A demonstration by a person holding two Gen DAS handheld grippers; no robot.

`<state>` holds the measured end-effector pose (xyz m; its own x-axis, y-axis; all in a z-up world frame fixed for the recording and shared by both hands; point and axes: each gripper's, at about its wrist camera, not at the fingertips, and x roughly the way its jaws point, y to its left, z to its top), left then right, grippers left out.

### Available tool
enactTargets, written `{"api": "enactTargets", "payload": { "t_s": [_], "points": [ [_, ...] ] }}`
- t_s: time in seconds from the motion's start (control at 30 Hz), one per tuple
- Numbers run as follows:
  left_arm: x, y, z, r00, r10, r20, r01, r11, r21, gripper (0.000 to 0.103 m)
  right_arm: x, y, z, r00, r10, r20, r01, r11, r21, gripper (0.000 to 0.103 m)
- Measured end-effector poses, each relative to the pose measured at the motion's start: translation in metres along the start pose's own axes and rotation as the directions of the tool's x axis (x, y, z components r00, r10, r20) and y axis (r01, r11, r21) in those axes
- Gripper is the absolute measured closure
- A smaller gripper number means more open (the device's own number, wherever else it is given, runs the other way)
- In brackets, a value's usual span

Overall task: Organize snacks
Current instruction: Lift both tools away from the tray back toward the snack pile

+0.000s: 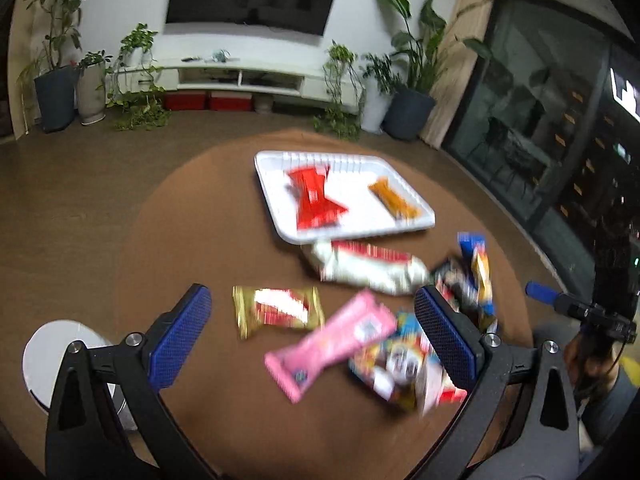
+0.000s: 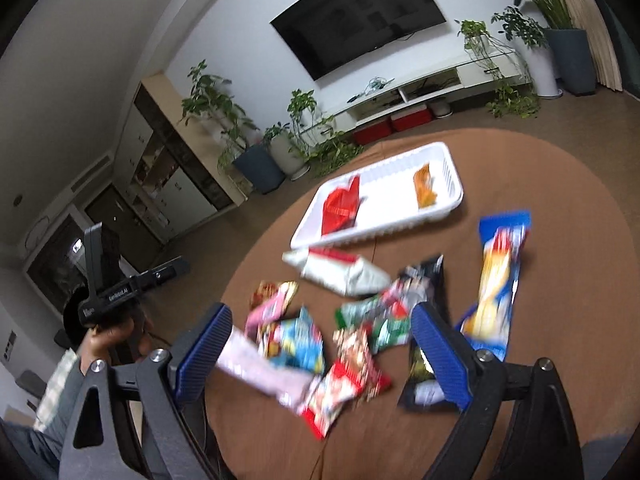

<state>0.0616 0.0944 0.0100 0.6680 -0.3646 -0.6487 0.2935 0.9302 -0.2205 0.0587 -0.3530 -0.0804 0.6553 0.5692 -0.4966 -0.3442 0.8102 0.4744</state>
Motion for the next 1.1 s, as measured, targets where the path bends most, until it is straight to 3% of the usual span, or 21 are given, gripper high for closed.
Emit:
{"api": "enactTargets", "payload": {
  "t_s": [0.17,0.3,0.5,0.73,0.97,1.1],
  "points": [
    [-0.014,0.004,-0.034,0.999,-0.036,-0.025,0.036,0.999,0.005,0.0,0.01,0.035,-0.018,1.0,-0.012,-0.015,0.009,0.985,-0.171,0.01],
    [-0.021,0.004,-0.037,0.997,-0.075,-0.029,0.076,0.996,0.045,0.0,0.026,0.065,-0.026,0.999,-0.003,-0.042,-0.009,0.957,-0.291,0.01],
    [-0.02,0.0,-0.031,0.985,-0.153,-0.075,0.162,0.977,0.139,0.0,0.055,0.105,-0.041,0.994,0.006,-0.11,-0.062,0.854,-0.517,0.012],
    [-0.002,-0.003,-0.019,0.968,-0.18,-0.175,0.226,0.927,0.298,0.004,0.094,0.101,-0.043,0.969,-0.015,-0.245,-0.122,0.836,-0.535,0.032],
    [0.031,-0.019,-0.023,0.938,-0.159,-0.309,0.289,0.852,0.437,0.035,0.11,0.1,-0.052,0.955,-0.048,-0.294,-0.13,0.819,-0.558,0.041],
    [0.048,-0.025,-0.024,0.928,-0.142,-0.345,0.304,0.824,0.477,0.036,0.115,0.1,-0.055,0.95,-0.072,-0.304,-0.125,0.804,-0.581,0.047]
  ]
}}
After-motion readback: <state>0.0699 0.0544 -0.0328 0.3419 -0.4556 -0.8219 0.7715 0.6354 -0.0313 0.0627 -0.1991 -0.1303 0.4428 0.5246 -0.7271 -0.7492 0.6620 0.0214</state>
